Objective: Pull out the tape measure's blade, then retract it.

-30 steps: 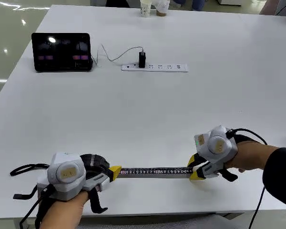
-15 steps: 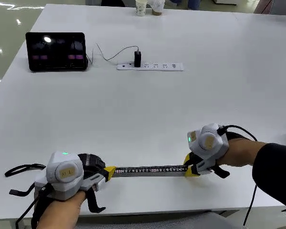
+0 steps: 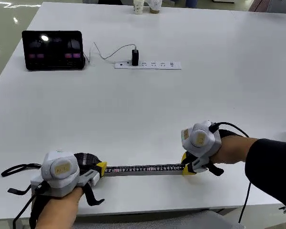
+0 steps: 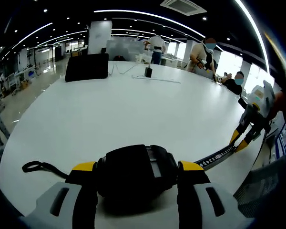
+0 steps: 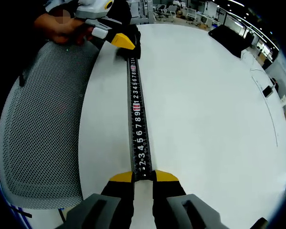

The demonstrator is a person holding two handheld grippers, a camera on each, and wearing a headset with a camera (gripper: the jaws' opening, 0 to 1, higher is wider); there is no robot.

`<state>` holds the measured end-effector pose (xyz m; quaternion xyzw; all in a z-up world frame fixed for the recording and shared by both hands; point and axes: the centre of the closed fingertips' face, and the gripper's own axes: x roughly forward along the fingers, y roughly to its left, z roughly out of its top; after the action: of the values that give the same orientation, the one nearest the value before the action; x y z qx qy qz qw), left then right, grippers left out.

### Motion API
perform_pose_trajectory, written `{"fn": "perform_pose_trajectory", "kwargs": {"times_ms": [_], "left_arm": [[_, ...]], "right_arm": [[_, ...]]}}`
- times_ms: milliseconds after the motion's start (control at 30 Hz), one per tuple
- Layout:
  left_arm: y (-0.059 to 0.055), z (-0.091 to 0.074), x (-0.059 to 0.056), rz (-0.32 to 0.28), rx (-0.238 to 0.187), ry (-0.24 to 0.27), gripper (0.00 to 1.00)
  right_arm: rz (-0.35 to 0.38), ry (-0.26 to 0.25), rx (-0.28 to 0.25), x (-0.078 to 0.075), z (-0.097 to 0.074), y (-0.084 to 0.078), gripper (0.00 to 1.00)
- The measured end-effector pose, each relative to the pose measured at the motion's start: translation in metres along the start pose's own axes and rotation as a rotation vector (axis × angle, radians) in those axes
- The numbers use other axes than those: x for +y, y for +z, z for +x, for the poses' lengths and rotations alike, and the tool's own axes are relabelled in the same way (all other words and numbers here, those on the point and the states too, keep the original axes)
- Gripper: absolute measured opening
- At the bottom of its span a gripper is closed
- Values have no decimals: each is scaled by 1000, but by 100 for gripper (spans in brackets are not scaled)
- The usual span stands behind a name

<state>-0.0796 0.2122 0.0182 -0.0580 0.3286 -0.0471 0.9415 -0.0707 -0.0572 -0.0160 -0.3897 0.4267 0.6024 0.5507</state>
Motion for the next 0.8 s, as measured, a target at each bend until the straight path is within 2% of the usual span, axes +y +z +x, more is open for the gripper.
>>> {"fn": "perform_pose_trajectory", "kwargs": {"times_ms": [33,267,467,800], "left_arm": [[0,0,2,10,-1,17,63],[0,0,2,22,2,20,62],[-1,1,3,40,19,23,60],[0,1,3,34,10,19,61]], "right_arm": [[22,-2,-10,0,0,0,11],[36,-14,-32,0,0,0,10],[41,-1,-15,-1,2,3,11],[34,7,-13,0,3,3,11]]}}
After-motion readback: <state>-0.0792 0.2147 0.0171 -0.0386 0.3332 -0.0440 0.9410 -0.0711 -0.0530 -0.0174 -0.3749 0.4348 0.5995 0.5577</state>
